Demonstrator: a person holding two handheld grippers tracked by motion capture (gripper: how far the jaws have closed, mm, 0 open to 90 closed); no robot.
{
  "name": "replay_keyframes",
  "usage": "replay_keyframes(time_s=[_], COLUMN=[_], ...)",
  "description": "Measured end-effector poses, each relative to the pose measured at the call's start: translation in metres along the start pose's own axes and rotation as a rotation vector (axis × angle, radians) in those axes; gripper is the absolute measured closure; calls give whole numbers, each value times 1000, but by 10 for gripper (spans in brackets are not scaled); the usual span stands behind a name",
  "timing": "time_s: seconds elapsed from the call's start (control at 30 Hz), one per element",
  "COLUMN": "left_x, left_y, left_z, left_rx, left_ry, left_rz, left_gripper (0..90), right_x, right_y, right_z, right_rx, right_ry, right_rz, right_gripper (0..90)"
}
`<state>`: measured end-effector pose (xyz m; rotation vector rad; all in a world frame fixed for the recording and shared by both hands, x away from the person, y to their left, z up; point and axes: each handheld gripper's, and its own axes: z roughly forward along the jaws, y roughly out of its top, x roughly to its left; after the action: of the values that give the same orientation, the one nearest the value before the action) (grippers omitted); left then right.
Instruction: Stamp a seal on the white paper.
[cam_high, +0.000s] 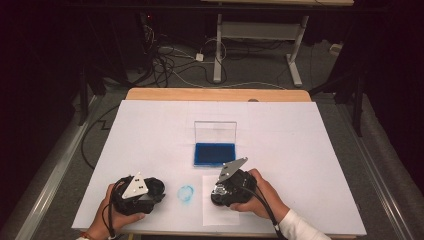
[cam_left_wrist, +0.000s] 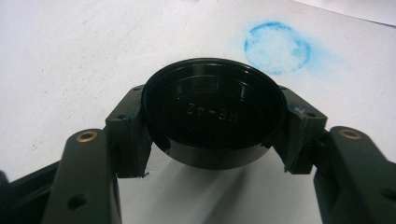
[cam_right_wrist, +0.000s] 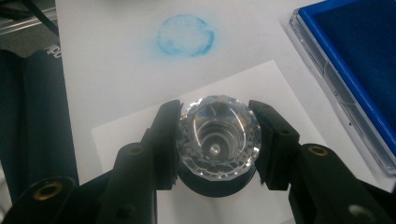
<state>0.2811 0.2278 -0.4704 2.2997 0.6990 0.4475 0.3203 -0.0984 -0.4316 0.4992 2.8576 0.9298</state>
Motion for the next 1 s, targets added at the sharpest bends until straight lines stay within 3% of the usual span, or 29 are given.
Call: replay_keyframes(time_s=[0.2, 1.0], left_x=[0, 0], left_y=[0, 1], left_z=[0, 1], left_rx=[-1, 2], left_ry=[0, -7], left_rz=[0, 1], left_gripper=[363, 364], right_x=[-3, -2], right_y=[0, -1], right_z=[0, 0], right_rx=[-4, -1], right_ry=[17, 10], right_rz=[7, -3], right_gripper=[573, 572])
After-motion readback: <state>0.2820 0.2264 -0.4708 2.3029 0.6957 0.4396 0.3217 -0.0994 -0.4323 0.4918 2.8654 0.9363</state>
